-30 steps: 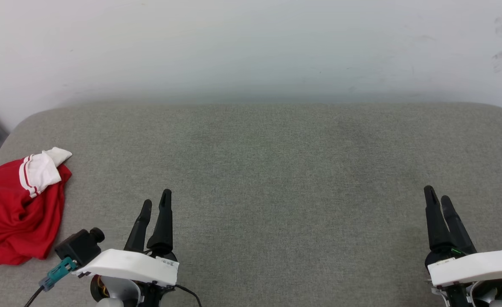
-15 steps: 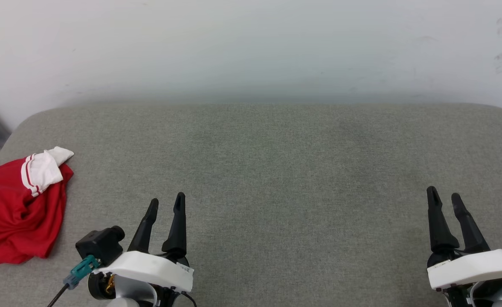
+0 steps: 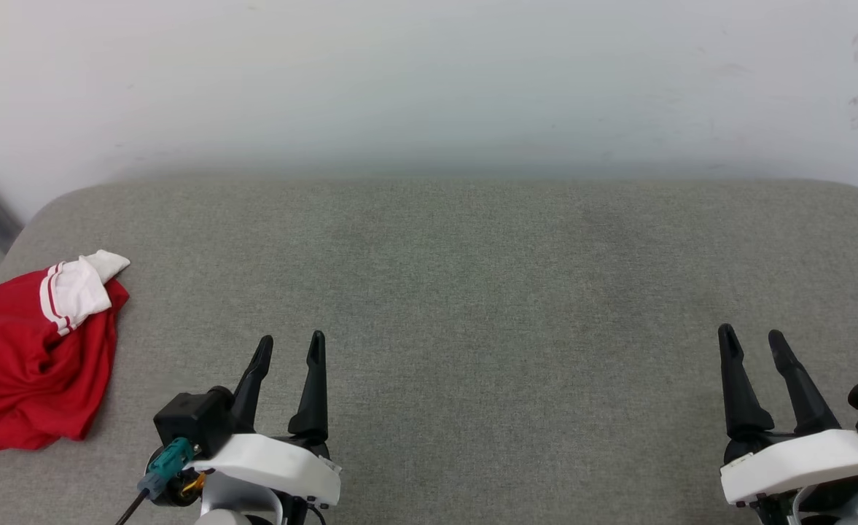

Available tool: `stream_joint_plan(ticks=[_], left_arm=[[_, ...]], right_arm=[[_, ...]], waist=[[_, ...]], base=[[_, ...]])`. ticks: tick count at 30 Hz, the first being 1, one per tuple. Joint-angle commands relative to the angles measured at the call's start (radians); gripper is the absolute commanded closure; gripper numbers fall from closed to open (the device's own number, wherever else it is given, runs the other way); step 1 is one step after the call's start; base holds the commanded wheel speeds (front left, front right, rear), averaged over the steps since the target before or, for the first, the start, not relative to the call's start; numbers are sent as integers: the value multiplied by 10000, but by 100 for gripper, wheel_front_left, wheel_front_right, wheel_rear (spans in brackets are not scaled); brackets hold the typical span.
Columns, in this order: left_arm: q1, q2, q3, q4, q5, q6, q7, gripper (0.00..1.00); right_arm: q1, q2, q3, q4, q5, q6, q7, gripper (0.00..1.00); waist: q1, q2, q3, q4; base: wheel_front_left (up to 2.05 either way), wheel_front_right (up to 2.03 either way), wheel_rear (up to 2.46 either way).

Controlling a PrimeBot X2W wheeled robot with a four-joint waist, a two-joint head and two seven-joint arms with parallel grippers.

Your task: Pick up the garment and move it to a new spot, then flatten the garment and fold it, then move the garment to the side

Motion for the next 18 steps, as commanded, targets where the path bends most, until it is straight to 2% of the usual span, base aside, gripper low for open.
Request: stream_joint_plan(ticks=[1,18], left_arm=[[7,20,-47,-55,247,39,-82,0],[25,21,-212,166,1754,312,-453,0]], right_arm=[[60,11,-12,-149,-230,1,33,0],[201,15,-62,-312,-1788,1,-84,0]], waist=[[0,0,1,1],[0,0,4,35]], base=[[0,0,0],[0,0,0]])
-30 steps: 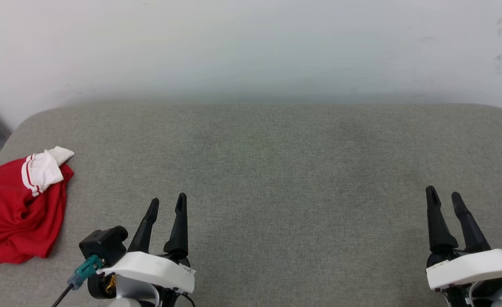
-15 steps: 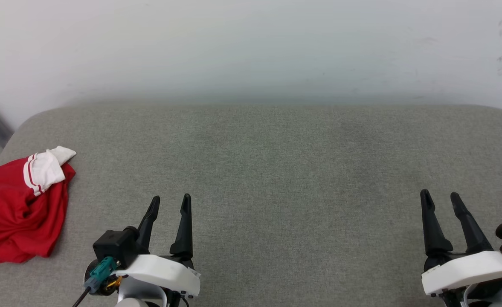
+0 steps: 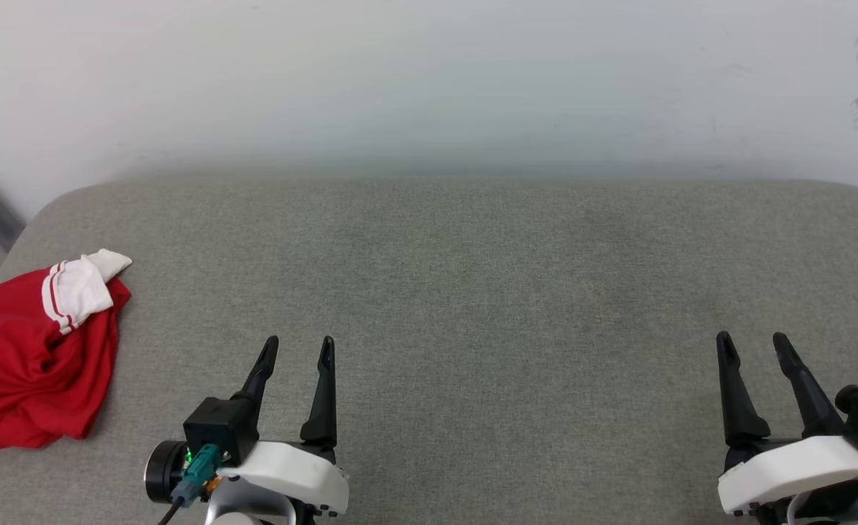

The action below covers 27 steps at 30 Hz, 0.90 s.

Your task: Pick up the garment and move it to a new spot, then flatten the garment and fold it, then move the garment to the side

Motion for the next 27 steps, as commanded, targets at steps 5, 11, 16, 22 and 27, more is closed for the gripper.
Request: stream_joint_plan(ticks=[5,11,16,22,27], left_arm=[[31,20,-76,6,489,103,-183,0],[84,20,-145,85,842,162,-296,0],[65,20,-217,115,1123,190,-382,0],[88,21,-297,196,1297,225,-477,0],[26,20,-342,251,1260,212,-506,0]], right_arm=[[65,16,3,-112,-512,-1,-89,0],[103,18,-6,-98,-855,-1,-119,0],[121,19,-28,-72,-1104,-1,-192,0],[139,20,-47,-23,-1370,-1,-256,0],[140,21,-81,32,-1340,-1,-284,0]], waist=[[0,-1,-20,25],[0,-1,-43,31],[0,-1,-45,38],[0,-1,-44,59],[0,-1,-37,89]], base=[[0,0,0],[0,0,0],[0,0,0],[0,0,0],[0,0,0]])
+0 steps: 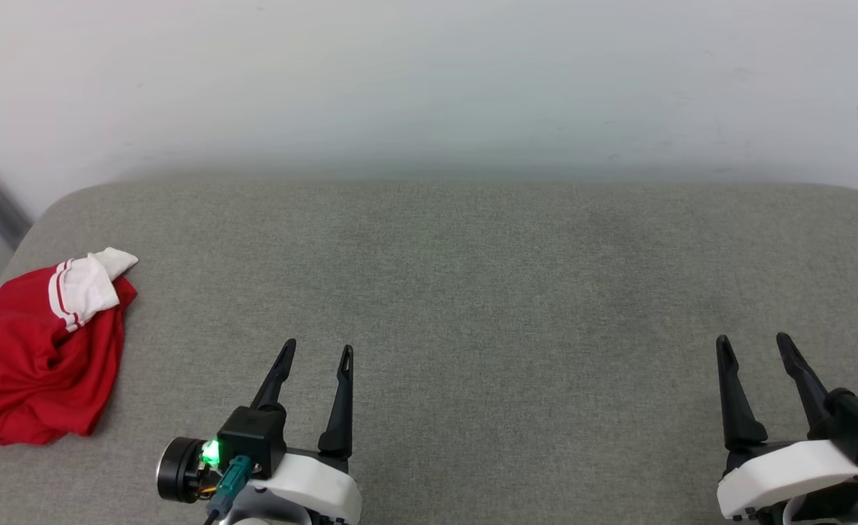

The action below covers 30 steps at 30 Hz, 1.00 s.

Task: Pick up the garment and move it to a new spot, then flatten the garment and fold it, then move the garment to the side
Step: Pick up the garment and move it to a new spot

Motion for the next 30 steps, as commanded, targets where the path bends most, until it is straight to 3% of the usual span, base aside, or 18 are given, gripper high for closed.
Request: stream_joint_plan(ticks=[1,16,30], left_arm=[[7,16,-6,5,-19,33,-39,0],[-196,16,-41,213,-372,86,-35,0],[-390,16,192,272,-550,260,-35,0]], right_arm=[[106,21,-16,23,29,-3,-33,0],[-3,21,-36,14,47,-3,-108,0],[-6,19,374,-491,99,-3,47,0]], waist=[[0,0,-1,5],[0,0,14,381],[0,0,124,2831]], base=[[0,0,0],[0,0,0],[0,0,0]])
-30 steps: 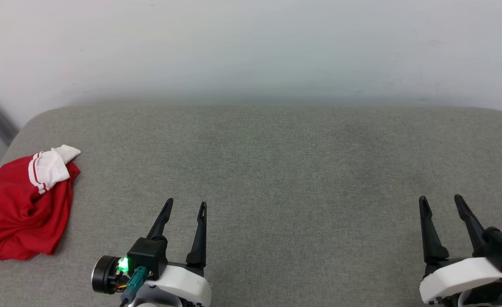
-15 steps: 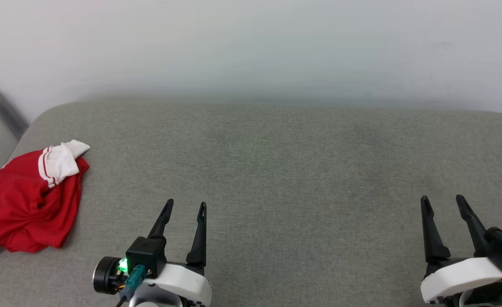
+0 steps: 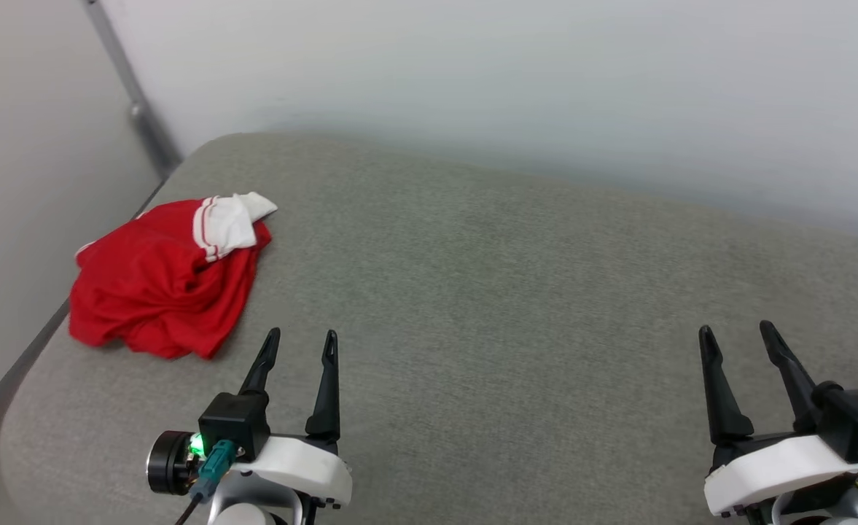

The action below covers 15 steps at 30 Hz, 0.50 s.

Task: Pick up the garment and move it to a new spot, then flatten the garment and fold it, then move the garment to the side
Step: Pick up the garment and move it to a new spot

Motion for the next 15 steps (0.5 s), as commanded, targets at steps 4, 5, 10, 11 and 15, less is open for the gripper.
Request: stream_joint_plan(ticks=[4,5,10,11,15], left_arm=[[20,9,147,-20,55,52,-27,0],[47,9,215,-43,62,79,-27,0],[126,8,466,-68,132,45,-27,0],[128,8,528,-77,148,33,-27,0],[213,8,824,-196,172,66,-27,0]], right_arm=[[25,16,134,-118,51,-3,16,0],[27,18,213,-129,60,-3,25,0],[39,16,400,-216,63,-3,49,0],[40,16,432,-239,70,-3,51,0],[-84,16,709,-305,37,-3,87,0]], waist=[[0,0,32,1235],[0,0,32,1398],[0,0,47,2185],[0,0,49,2320],[0,0,128,2590]], base=[[0,0,0],[0,0,0],[0,0,0],[0,0,0],[0,0,0]])
